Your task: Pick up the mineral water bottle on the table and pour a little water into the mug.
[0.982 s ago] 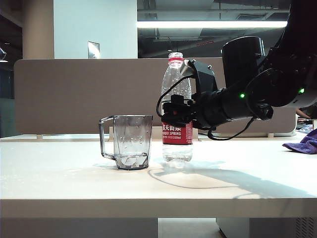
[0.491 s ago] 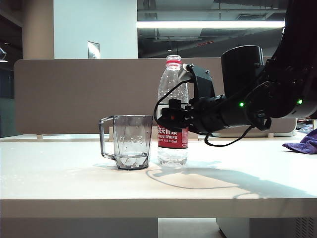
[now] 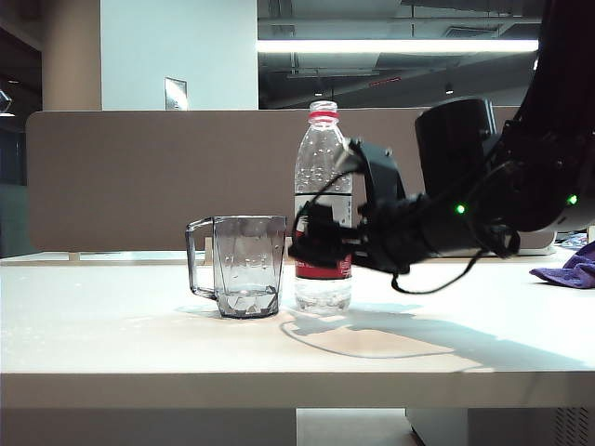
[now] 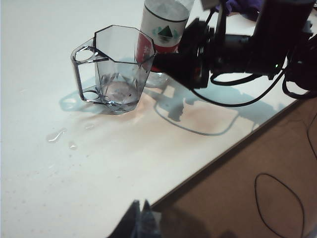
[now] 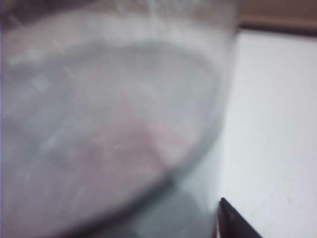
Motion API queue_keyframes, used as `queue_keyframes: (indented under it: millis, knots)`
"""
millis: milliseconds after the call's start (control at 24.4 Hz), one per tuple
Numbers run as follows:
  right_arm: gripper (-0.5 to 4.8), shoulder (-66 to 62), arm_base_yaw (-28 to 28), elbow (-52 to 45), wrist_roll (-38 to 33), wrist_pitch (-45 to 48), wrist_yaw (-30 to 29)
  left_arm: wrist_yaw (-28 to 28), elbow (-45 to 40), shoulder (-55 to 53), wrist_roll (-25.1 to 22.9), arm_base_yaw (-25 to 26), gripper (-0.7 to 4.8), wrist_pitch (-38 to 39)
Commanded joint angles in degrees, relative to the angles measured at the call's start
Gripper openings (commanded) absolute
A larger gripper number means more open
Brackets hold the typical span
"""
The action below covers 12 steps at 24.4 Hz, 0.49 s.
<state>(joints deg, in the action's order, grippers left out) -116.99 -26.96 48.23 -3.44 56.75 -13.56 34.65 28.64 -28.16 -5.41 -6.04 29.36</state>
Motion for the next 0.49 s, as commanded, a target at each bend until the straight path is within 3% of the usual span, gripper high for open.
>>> queue_keyframes:
  millis: [41,491]
  knots:
    - [4.79,0.42,-0.04,0.2,0.0,0.94,0.2,0.04,0.17,0.04,-0.15,-0.02,-0.05,-0.72]
    - [4.79,4.61,-0.04,-3.91,0.02,0.94,0.59,0.07,0.17,0.04,-0.15,-0.02,-0.05,-0.72]
